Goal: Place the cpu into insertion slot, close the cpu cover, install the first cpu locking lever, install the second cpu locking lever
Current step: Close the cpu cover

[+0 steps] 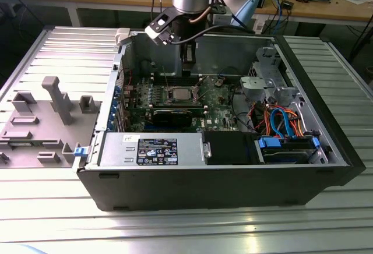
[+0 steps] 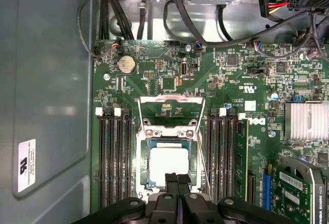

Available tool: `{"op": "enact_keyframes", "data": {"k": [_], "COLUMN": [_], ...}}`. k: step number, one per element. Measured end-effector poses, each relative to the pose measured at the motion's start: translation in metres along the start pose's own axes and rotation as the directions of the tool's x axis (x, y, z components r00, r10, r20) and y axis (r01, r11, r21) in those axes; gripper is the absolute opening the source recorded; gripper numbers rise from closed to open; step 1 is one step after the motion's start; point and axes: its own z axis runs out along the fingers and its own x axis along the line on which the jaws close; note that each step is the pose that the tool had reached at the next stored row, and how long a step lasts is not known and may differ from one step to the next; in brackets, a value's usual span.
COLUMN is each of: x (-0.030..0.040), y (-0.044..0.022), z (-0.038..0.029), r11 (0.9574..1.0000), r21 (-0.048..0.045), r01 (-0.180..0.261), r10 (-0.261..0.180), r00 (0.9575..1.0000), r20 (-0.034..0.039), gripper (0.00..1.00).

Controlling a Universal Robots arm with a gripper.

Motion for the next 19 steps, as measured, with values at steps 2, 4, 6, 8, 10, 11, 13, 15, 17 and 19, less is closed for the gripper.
{"op": "enact_keyframes", "data": {"k": [2,4,6,8,10,11,13,15,17,19], "x": [0.0000,-0.0001,-0.0001,-0.0001,-0.0002,-0.0002,-0.0002,-0.0001,-0.0001,-0.0002], "y": [0.0001,0.0032,0.0053,0.0073,0.0120,0.0144,0.0176,0.0189,0.0217,0.0230], "z": [0.0000,-0.0001,0.0000,0.0001,0.0002,0.0002,0.0003,0.0003,0.0003,0.0004], "r11": [1.0000,1.0000,1.0000,1.0000,1.0000,1.0000,1.0000,1.0000,1.0000,1.0000], "r21": [0.0000,0.0001,0.0000,0.0000,0.0000,0.0000,0.0000,0.0000,-0.0001,-0.0001], "r01": [0.000,0.000,0.000,0.000,0.000,0.000,0.001,0.004,0.007,0.008], "r10": [0.000,0.000,0.000,0.000,0.000,0.000,-0.001,-0.004,-0.007,-0.008], "r00": [1.0000,1.0000,1.0000,1.0000,1.0000,1.0000,1.0000,1.0000,1.0000,1.0000], "r20": [0.0001,0.0002,0.0001,0.0000,0.0001,0.0000,0.0001,0.0000,-0.0001,0.0000], "gripper": [0.11,0.11,0.11,0.11,0.11,0.11,0.11,0.11,0.11,0.11]}}
